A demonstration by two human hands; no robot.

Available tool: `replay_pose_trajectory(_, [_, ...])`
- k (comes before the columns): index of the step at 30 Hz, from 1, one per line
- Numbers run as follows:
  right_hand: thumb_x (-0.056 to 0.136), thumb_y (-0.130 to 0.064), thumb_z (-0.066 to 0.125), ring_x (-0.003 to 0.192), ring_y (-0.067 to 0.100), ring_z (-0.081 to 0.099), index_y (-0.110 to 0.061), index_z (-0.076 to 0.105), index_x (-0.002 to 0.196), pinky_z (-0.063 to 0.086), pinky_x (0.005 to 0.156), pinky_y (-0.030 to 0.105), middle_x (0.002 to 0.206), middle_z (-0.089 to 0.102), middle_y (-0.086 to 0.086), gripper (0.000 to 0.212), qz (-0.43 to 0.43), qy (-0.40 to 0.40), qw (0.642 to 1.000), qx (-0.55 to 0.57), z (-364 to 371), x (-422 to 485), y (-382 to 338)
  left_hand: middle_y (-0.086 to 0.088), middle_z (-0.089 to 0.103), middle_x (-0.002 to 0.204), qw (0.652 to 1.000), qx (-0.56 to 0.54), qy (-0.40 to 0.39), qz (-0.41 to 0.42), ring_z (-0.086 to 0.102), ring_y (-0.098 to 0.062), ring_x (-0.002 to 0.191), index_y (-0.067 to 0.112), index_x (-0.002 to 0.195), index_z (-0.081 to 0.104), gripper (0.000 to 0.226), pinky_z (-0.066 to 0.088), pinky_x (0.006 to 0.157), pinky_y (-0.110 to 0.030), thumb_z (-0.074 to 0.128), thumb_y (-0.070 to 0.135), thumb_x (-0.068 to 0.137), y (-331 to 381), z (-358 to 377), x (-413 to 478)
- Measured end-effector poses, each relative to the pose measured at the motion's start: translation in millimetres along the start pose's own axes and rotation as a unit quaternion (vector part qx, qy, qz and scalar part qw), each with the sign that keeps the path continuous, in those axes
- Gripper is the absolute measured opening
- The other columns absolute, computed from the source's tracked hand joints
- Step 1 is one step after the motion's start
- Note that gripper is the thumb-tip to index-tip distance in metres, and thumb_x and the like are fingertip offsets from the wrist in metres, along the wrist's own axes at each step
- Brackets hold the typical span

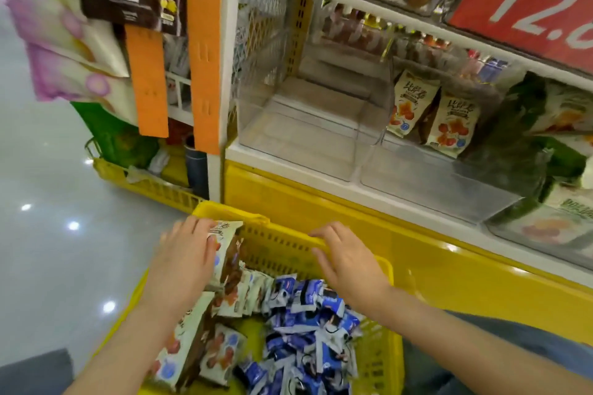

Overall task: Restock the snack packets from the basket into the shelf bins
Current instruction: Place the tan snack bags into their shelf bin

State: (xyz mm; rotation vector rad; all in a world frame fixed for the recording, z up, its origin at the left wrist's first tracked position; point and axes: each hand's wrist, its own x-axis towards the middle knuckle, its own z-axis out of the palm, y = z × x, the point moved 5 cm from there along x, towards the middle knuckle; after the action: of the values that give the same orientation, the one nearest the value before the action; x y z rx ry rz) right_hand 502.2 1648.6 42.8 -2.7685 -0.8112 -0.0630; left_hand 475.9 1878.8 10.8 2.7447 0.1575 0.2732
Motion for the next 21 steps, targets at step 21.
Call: replay_pose_trajectory(21, [0.078,-0.028,0.074,0.088,-0.009,0.055,-0.035,0.042,0.104,0.045,0.073,0.004,0.098,0.057,-0.022,0.041,0.274,-0.154,0.826,0.468,218,3,-127,-0.006,0.059,0.088,0.957,-0.137,-0.125,-0.222,0.059,-0.027,0.084,0.015,0.098,0.043,0.032,0.048,0.074,-0.038,0.025,0.041,0.099,-141,69,-81])
